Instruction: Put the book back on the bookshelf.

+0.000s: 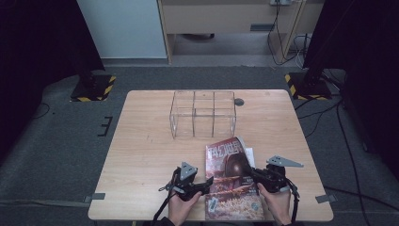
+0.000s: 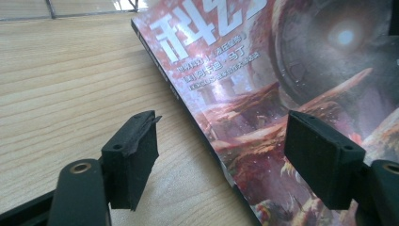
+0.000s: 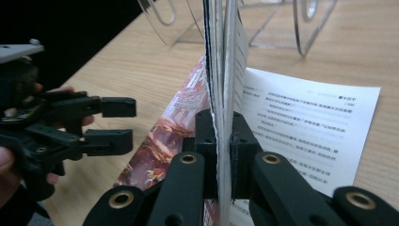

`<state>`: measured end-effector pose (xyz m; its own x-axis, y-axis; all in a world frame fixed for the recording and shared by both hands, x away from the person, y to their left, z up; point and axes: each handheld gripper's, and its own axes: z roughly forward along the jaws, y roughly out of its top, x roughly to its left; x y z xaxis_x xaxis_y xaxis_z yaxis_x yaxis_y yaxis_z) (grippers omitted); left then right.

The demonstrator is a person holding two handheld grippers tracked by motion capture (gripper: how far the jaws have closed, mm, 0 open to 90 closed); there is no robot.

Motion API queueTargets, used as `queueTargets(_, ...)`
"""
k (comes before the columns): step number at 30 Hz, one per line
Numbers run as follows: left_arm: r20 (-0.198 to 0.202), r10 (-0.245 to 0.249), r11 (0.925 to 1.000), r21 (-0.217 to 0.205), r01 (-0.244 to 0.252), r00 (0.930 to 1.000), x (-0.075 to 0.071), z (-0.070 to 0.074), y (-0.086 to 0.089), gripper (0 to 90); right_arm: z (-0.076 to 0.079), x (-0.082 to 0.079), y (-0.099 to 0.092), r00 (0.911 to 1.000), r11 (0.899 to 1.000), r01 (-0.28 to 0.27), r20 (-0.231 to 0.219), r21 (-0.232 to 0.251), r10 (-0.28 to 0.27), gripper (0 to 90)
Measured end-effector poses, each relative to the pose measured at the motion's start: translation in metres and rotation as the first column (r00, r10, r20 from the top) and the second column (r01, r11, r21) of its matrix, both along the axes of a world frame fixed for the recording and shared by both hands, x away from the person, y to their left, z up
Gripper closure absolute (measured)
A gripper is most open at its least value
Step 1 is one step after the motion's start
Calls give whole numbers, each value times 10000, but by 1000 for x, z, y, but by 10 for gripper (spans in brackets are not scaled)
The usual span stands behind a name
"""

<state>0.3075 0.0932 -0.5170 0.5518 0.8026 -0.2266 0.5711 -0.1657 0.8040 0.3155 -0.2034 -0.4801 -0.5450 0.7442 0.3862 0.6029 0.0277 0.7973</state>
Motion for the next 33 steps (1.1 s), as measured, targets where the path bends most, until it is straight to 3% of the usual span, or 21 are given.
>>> queueTargets(8,-220,-446,9988,-216,441,9988,0,-3,-8,240,12,-11,1,9959,9988,-408,817,287,384,859)
queueTargets(14,-443,-840,9958,-413,822,9955,1,-8,-13,211,15,-15,1,9920,9975,-634,1110,304,596,860)
queueTargets(18,-641,-1237,9894,-839,1182,9902,2,-12,-17,195,15,-16,1,9902,9969,-731,1217,289,691,860)
queueTargets(21,-813,-1488,9834,-1166,1388,9855,3,-15,-18,202,14,-16,2,9897,9961,-806,1216,347,759,860)
queueTargets(24,-789,-1520,9840,-1054,1434,9852,2,-17,-20,196,13,-15,2,9901,9957,-850,1150,374,802,860)
queueTargets(28,-790,-1415,9848,-1124,1322,9868,1,-15,-17,262,9,-11,-1,9926,9954,-821,937,495,773,860)
queueTargets(33,-378,-1520,9762,-1620,1440,9877,-2,-9,-18,285,3,-7,-4,9955,9942,-843,495,674,811,859)
